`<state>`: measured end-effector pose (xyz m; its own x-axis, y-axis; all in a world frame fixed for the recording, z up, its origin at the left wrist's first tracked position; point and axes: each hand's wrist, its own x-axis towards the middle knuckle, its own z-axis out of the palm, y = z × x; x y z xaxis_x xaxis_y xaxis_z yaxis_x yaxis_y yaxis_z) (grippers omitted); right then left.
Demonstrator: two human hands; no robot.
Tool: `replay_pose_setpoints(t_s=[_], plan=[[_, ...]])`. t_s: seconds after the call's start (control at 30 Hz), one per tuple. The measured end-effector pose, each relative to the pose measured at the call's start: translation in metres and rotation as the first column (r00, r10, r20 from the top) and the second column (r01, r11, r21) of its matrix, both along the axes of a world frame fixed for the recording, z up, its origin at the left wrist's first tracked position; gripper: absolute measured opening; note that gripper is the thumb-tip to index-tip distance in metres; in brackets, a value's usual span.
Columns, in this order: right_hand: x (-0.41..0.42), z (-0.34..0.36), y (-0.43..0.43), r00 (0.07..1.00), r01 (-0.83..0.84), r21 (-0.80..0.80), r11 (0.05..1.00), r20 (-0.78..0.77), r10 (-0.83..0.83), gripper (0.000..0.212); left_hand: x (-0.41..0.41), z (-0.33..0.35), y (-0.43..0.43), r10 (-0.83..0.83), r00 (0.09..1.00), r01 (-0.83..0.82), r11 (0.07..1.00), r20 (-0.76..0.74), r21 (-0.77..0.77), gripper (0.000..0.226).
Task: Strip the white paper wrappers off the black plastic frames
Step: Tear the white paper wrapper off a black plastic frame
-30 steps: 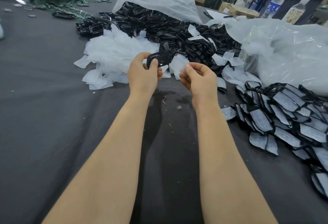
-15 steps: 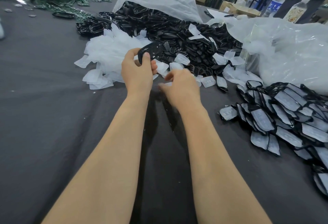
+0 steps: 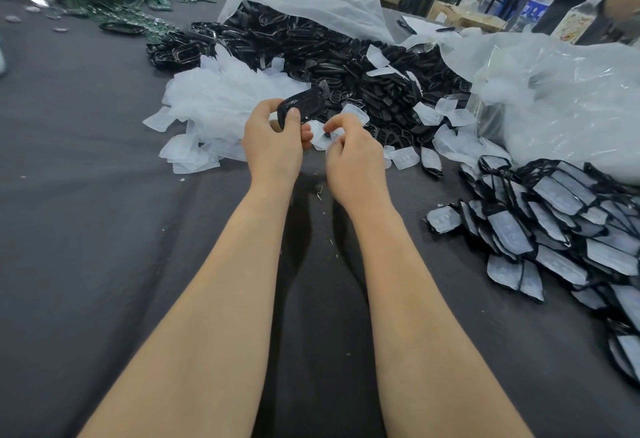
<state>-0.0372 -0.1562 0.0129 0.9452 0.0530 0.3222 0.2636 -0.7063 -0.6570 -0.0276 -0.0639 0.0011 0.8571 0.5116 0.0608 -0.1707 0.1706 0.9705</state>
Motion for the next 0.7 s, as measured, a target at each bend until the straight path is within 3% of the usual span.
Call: replay_pose_setpoints(t_s=[0.1,0.2,0.33,0.4,0.5,0.57,0.7], plan=[[0.002,0.001,-0.004,0.998,0.023,0.151,0.988,-0.066,-0.013,0.031,0.001,-0.001,0.0,0.005,1.0,-0.005,1.0,-0.003,0.005,0.011],[0.004,0.003,-0.009,0.983,0.121,0.391,0.912,-0.172,-0.057,0.029,0.001,-0.001,0.0,0.003,1.0,-0.003,1.0,0.0,0.006,0.01],[0.007,0.005,-0.018,0.99,0.144,0.501,0.853,-0.077,-0.121,0.012,0.0,-0.002,-0.001,-0.014,1.0,0.014,1.0,0.009,0.025,0.01],[0.008,0.008,-0.022,0.994,0.097,0.669,0.737,-0.027,-0.106,0.013,-0.001,-0.001,-0.001,-0.04,0.999,0.039,0.998,0.013,0.046,0.01],[0.01,0.016,-0.024,0.999,0.003,0.88,0.474,-0.024,0.038,0.017,0.0,-0.001,-0.003,-0.086,0.996,0.085,0.993,0.014,0.081,0.012],[0.008,0.017,-0.023,0.995,-0.022,0.861,0.508,-0.032,0.098,0.014,0.0,-0.001,-0.004,-0.135,0.991,0.132,0.985,0.02,0.111,0.015],[0.006,0.011,-0.022,1.0,0.0,0.626,0.78,-0.02,0.016,0.013,-0.003,0.0,-0.005,-0.249,0.967,0.235,0.952,0.049,0.194,0.011]])
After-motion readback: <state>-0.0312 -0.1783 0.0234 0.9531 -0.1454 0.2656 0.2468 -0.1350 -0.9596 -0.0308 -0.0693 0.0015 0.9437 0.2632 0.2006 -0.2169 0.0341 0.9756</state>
